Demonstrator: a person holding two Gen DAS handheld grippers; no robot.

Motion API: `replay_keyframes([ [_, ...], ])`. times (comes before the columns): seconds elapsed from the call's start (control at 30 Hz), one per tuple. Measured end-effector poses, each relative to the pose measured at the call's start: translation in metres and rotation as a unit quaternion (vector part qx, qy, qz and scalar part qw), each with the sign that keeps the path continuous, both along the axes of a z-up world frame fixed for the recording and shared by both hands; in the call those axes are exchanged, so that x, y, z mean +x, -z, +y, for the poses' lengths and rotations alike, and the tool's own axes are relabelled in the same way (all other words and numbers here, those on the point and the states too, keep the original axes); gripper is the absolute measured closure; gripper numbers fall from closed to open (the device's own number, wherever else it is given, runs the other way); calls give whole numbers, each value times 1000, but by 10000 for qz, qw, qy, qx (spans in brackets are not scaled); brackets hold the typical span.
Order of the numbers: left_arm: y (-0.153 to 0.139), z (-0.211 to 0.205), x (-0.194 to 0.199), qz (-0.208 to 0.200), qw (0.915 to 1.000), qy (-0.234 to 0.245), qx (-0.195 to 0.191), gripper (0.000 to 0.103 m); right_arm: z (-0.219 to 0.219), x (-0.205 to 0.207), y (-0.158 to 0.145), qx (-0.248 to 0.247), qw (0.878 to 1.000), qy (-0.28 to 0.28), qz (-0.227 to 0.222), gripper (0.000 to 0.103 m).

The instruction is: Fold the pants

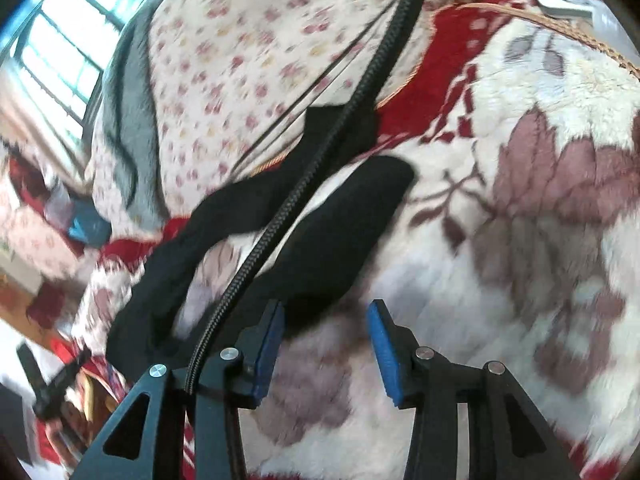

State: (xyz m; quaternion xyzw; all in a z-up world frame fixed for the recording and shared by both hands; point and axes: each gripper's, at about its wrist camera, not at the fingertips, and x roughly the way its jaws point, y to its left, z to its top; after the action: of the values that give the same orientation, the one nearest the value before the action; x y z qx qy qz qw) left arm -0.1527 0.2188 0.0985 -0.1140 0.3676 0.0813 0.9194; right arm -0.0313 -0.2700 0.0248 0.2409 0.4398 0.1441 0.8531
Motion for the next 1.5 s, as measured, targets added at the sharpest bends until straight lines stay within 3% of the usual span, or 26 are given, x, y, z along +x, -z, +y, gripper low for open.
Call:
replay_keyframes([
  [0.13,-1,-28,11,4,9988,493,5,82,-14,42,12,294,9994,106,154,61],
  [0.3,12,-74,37,313,9924,1167,-246,82,-24,78,30,523,9975,192,440,61],
  [0.33,14,-82,41,355,9912,1250,-261,82,-25,82,33,598,9975,164,352,65],
  [0.37,17,-92,45,407,9897,1344,-274,82,-25,83,32,596,9978,173,225,79],
  [0.43,24,-110,54,518,9865,1524,-308,82,-25,80,29,682,9976,148,29,92],
  [0.63,26,-154,60,520,9756,2104,-343,82,-46,26,-15,806,9931,560,-648,93],
  [0.8,27,-182,63,519,9662,2491,-406,82,-68,-12,-52,568,9898,1043,-791,93],
  [0.97,40,-211,84,632,9625,2615,-343,82,-61,23,-55,54,9898,1304,-563,93],
  [1.13,54,-228,109,806,9639,2526,-228,82,-76,82,-18,620,9807,1853,-80,93],
  [1.23,60,-230,118,975,9626,2499,-371,82,-78,91,-24,682,9836,1650,-266,93],
  [1.3,61,-232,120,981,9608,2555,-447,82,-74,80,-37,454,9885,1393,-384,90],
  [1.5,68,-245,130,1034,9589,2621,-319,82,-55,35,-24,104,9988,410,245,78],
])
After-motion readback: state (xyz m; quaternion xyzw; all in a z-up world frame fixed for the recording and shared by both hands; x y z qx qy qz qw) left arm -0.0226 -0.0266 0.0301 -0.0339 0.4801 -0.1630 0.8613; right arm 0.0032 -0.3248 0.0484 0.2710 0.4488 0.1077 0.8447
